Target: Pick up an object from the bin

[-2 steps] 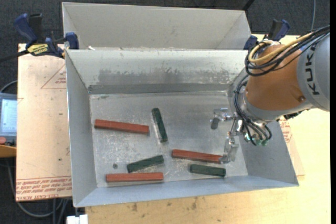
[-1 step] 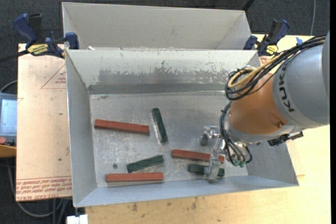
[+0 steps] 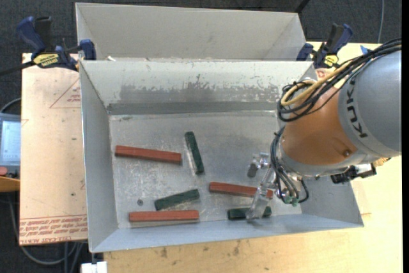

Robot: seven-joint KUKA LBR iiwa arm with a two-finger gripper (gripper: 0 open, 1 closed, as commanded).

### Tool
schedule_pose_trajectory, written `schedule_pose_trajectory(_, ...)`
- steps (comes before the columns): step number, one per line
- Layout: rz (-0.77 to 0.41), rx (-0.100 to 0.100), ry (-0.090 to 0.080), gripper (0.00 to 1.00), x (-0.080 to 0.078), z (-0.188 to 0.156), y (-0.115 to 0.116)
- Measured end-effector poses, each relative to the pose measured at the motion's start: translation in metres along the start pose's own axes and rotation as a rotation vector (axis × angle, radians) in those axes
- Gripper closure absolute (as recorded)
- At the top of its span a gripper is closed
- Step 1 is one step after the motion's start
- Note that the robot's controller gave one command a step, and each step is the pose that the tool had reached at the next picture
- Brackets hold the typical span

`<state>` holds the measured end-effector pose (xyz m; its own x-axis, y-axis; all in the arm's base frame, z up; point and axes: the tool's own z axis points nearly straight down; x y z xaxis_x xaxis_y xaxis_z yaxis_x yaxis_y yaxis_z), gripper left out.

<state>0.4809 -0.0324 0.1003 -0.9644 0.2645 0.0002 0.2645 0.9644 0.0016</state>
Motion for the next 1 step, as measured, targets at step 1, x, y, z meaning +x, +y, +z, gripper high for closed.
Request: schedule_pose_trajectory(1, 0.106, 0.0, 0.001, 0.0, 0.0121, -0.0008, 0.0349)
